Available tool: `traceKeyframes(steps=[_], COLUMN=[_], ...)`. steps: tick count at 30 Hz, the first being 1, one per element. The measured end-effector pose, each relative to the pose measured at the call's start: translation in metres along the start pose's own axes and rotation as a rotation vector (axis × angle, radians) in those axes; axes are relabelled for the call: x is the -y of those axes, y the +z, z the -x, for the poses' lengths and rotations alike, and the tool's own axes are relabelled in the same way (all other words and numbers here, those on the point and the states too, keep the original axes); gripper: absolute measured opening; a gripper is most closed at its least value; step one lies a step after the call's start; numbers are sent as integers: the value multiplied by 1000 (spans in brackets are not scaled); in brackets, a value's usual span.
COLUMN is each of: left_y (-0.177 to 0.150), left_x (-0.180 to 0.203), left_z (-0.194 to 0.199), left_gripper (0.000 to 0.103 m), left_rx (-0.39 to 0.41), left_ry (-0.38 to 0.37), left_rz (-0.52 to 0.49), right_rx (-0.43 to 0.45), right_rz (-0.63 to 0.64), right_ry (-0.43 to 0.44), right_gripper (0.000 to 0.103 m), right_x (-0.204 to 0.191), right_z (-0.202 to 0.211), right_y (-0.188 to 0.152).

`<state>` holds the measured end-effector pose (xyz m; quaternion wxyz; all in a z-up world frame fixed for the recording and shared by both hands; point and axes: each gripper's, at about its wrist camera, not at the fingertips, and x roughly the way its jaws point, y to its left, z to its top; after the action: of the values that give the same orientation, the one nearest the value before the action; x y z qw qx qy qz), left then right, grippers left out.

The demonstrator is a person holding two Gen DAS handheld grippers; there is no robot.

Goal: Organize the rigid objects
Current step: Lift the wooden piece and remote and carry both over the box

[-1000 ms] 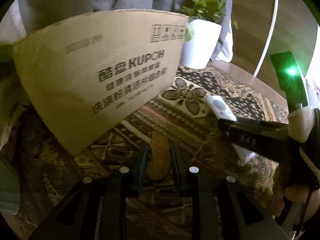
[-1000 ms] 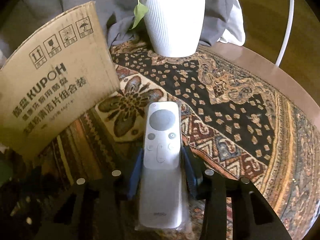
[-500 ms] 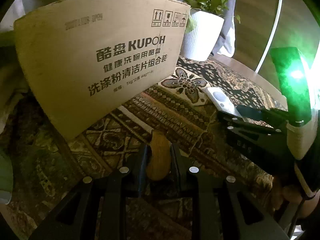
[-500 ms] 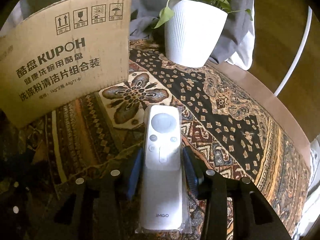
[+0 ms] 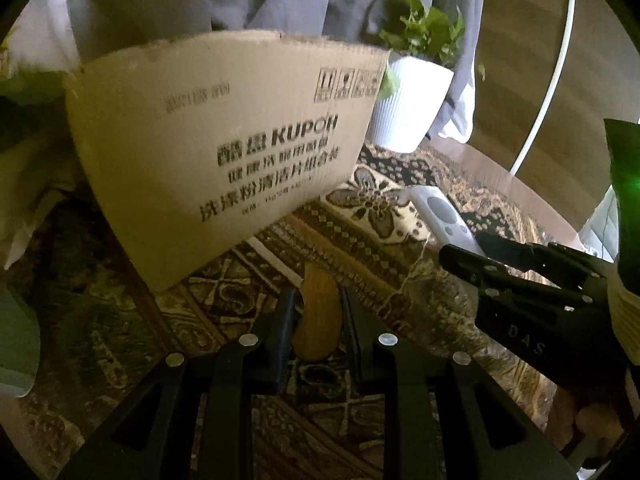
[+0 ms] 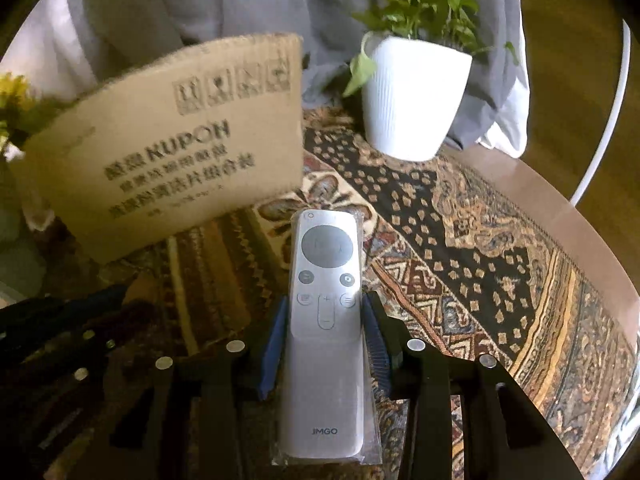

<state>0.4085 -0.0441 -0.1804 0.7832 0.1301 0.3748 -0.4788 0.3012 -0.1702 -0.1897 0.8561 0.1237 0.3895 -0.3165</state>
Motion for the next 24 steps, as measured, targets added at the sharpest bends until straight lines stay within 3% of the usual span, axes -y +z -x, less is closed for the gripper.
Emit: traceKeyframes(steps=[24], left_y=[34], left_x=[26], left_z=[94], left_gripper=[24], left_rx=[142], left_ry=[131], left_rz=[142], right_rx=[177], right_rz=[44], right_ry=[257], right_gripper=[40], right_x=[9], right_z=[95], right_y=[49])
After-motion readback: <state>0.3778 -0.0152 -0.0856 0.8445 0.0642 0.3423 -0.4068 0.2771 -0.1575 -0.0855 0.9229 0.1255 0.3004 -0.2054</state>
